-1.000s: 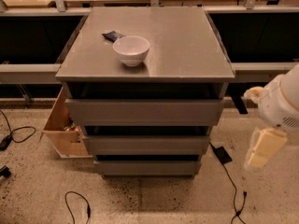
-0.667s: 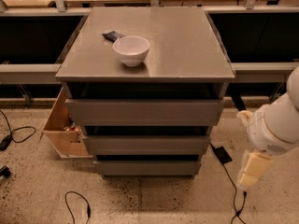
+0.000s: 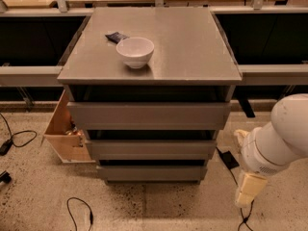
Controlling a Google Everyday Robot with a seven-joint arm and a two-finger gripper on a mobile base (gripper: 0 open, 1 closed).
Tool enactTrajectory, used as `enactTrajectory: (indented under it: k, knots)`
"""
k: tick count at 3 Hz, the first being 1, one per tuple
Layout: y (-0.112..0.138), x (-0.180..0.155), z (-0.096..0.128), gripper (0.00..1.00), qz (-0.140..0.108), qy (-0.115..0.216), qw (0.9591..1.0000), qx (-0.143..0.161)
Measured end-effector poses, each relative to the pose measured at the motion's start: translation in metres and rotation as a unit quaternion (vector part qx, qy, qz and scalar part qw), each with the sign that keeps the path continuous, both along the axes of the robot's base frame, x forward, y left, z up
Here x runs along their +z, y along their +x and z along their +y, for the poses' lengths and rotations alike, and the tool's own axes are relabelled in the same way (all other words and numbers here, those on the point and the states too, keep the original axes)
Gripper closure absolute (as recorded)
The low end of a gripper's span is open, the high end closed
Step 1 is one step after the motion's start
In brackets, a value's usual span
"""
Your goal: Open bottom drawer
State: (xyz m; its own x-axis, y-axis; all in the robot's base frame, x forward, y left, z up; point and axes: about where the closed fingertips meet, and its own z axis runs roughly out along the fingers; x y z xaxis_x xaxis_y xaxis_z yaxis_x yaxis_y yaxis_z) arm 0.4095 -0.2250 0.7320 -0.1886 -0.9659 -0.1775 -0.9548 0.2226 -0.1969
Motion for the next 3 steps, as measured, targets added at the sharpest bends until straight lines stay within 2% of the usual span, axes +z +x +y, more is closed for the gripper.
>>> enactTrajectory:
  k: [1,2,3]
  knots:
    - [-0.002,-0.061,0.031,0.0,0.02,0.021,0.9992,0.027]
    - [-0.003,-0.127,0.054,0.0,0.03,0.02,0.9983,0.047]
    - [0.005,-0.194,0.066,0.0,0.038,0.007,0.9977,0.055]
